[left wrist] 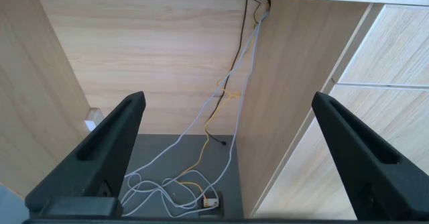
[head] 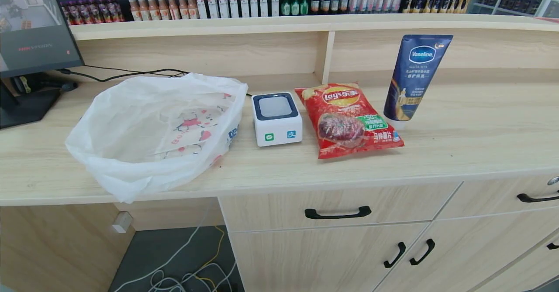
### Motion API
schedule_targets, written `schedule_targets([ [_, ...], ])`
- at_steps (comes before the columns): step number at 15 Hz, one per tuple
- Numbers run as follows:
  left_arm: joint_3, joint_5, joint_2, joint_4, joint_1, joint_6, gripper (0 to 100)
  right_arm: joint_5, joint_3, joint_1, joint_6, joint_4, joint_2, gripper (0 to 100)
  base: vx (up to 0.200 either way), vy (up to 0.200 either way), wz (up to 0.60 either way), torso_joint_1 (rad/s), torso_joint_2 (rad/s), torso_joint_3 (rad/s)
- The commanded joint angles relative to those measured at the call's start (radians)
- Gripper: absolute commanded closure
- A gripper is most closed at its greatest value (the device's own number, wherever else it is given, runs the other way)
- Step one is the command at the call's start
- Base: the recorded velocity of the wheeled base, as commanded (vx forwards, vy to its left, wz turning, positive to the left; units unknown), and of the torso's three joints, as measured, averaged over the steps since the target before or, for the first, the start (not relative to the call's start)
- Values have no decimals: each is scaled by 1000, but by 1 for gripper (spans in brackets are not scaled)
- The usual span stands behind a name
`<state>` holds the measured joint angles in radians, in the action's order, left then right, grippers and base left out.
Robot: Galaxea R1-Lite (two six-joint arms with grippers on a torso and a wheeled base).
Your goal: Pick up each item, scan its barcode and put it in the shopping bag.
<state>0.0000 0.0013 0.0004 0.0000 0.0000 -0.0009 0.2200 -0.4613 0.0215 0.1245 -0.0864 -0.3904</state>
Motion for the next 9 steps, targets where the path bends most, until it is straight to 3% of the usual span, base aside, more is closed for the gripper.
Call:
schedule_targets([
  [1,0,0,0,0,0,-1,0,10,-83,106,89,139,-323,0,0,0,0,0,0,0],
  [4,0,0,0,0,0,-1,0,9,-92,164,138,251,-453,0,0,0,0,0,0,0],
  [9,0,0,0,0,0,1,0,7,-131,248,138,266,-544,0,0,0,0,0,0,0],
])
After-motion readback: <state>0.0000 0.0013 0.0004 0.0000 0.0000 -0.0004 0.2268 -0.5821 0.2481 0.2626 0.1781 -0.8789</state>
